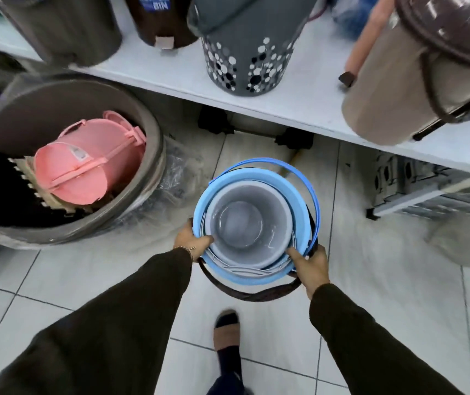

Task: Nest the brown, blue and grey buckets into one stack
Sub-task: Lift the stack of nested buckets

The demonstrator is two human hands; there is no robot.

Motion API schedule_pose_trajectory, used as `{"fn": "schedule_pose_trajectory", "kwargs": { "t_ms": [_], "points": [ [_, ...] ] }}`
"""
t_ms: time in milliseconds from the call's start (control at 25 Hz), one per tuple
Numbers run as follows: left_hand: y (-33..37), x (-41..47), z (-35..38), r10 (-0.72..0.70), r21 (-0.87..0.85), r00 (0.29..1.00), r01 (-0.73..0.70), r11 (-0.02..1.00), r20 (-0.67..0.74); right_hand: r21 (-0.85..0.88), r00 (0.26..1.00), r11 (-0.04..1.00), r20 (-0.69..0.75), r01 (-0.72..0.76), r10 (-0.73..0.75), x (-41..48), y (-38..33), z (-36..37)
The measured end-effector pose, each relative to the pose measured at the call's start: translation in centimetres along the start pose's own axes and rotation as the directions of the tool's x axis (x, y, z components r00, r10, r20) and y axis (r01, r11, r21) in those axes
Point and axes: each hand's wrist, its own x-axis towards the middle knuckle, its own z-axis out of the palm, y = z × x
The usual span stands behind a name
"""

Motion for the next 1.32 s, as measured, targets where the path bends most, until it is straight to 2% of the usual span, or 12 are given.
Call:
{"fn": "schedule_pose_trajectory", "kwargs": {
  "t_ms": [200,280,480,720,880,1000,1120,1320],
  "points": [
    [6.1,-13.2,-6.0,0.075,-0.221,0.997,-0.077,0.972,-0.019,-0.073,0.967,0.967,-0.06,0.244,-0.249,-14.2,-9.6,-4.4],
    [8.7,-18.4,-8.6,0.117,-0.306,0.993,-0.121,0.944,-0.033,-0.086,0.932,0.932,-0.064,0.351,-0.357,-19.4,-13.5,-6.0],
    [16.0,-28.7,-15.6,0.287,-0.379,0.948,-0.317,0.869,-0.133,-0.13,0.815,0.822,-0.113,0.555,-0.568,-29.6,-22.4,-8.8],
    [26.5,-31.8,-21.7,0.454,-0.464,0.87,-0.489,0.739,-0.195,-0.098,0.691,0.704,-0.14,0.703,-0.709,-32.5,-34.2,-8.8],
    [36.3,-29.3,-25.3,0.503,-0.344,0.817,-0.576,0.742,-0.283,-0.098,0.653,0.671,-0.164,0.735,-0.739,-29.3,-43.4,-7.0],
    [43.9,-24.7,-27.3,0.482,-0.303,0.843,-0.536,0.788,-0.237,-0.082,0.68,0.701,-0.185,0.709,-0.709,-24.2,-50.2,-4.8],
    [49.9,-18.5,-28.0,0.45,-0.222,0.874,-0.483,0.847,-0.185,-0.136,0.751,0.769,-0.165,0.624,-0.639,-17.7,-55.3,-2.5],
    [53.2,-7.8,-26.5,0.283,-0.128,0.957,-0.29,0.948,-0.069,-0.196,0.883,0.89,-0.158,0.411,-0.443,-8.6,-56.8,1.7]
  ]
}}
